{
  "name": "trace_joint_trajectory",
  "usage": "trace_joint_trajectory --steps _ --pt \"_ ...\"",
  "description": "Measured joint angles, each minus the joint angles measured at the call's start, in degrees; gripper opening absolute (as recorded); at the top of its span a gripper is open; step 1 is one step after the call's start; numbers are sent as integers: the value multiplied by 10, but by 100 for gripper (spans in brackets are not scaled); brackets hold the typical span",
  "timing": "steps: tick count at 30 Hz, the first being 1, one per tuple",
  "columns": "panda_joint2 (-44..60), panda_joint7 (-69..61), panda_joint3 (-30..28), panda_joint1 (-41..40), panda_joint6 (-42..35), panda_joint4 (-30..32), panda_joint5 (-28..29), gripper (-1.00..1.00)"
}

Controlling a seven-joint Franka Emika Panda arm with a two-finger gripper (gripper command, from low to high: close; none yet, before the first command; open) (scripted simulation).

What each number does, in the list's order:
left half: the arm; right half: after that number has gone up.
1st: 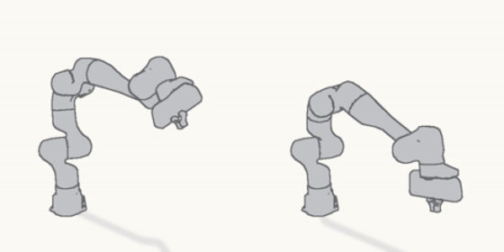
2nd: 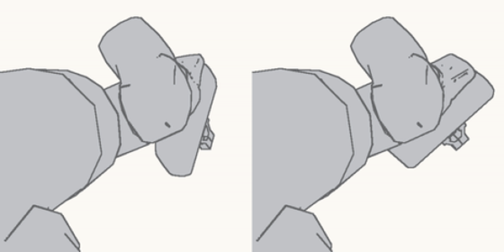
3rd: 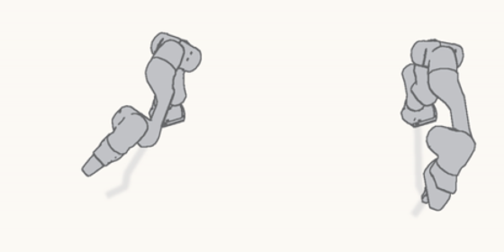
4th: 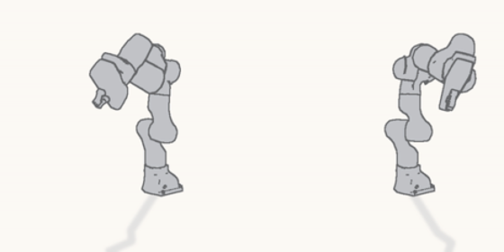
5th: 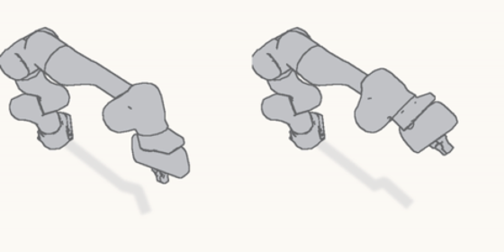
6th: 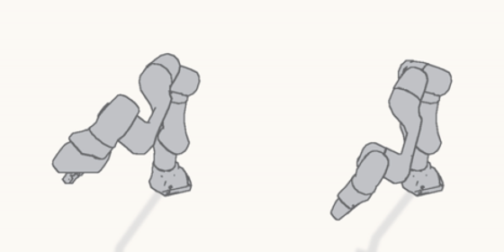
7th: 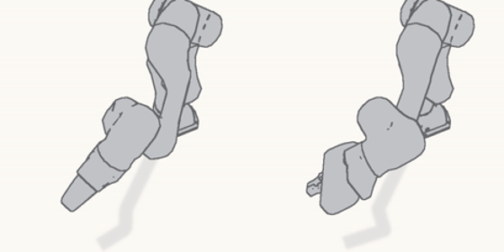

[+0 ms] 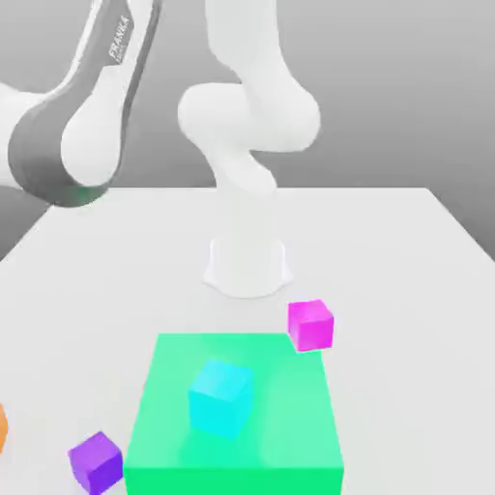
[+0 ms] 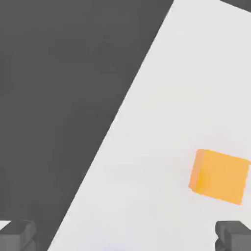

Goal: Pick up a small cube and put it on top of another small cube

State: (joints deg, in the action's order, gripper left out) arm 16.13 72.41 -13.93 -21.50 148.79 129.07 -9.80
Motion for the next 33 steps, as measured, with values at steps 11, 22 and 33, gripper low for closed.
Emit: trace_joint_trajectory --steps 11,22,33 --pt "158 -5 25 -54 84 -25 -58 -100" --pt "21 5 19 1 -9 14 -1 -100" --pt "-210 -84 131 176 -147 99 85 -100"
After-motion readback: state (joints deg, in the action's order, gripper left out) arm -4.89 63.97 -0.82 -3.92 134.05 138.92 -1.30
